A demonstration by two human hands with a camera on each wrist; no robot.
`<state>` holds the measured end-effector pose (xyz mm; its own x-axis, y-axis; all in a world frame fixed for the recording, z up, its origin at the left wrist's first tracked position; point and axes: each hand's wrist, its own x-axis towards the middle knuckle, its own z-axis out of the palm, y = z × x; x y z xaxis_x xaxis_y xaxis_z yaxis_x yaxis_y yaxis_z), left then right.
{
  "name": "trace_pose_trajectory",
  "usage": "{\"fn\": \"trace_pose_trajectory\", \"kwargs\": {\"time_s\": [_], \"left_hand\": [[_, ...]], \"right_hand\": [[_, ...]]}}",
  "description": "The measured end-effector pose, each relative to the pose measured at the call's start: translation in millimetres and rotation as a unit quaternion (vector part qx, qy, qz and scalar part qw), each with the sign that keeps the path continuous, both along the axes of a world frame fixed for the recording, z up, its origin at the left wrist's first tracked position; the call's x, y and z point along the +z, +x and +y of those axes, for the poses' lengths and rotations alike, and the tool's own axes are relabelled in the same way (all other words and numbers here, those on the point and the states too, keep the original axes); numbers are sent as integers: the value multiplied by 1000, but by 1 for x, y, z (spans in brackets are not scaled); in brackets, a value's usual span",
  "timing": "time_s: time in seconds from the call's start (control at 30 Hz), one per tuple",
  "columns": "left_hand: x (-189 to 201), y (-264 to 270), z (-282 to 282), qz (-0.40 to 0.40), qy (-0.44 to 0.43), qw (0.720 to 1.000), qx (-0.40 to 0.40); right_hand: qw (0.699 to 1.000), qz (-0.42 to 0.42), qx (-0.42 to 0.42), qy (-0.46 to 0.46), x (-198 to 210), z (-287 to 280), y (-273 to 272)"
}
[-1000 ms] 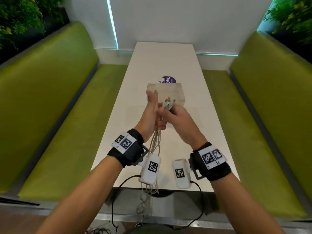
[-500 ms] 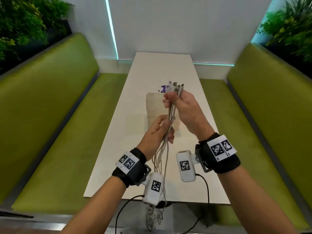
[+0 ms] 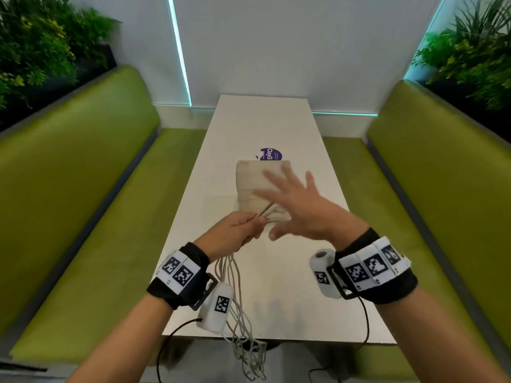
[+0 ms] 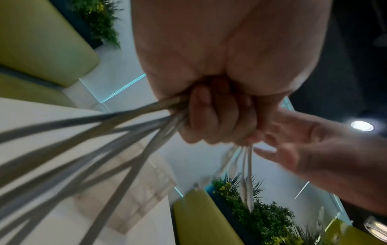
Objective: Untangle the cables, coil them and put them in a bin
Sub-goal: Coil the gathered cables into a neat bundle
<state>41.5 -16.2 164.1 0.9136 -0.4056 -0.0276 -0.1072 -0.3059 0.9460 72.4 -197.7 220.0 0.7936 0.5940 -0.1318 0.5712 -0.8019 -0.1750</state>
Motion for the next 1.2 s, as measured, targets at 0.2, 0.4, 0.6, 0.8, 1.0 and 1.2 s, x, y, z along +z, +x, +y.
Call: {"fn": "trace_pose_trajectory", "kwargs": {"time_s": [0.2,0.4,0.6,0.8,1.0,1.2], "left_hand": [[3,-6,20,6,-55,998,-23],[-9,-10,7,-62,-113,989,67],[-11,-10,-14,-132,-236,942,200],[-10,-15,-29,-77,-323,907,259],[-3,-16,-21,-17,-327,913,244],[6,-18,-22,91,-384,898,194]], "right_hand": [[942,240,-13,235,-10,-2,-9],[922,189,-36,335,-8,1,-12],[882,155,-98,434,-42,15,-22],[860,130,-154,469,-74,38,-38],[895,222,-78,379,-79,39,-44],[911,215,-18,352,-68,34,-42]]}}
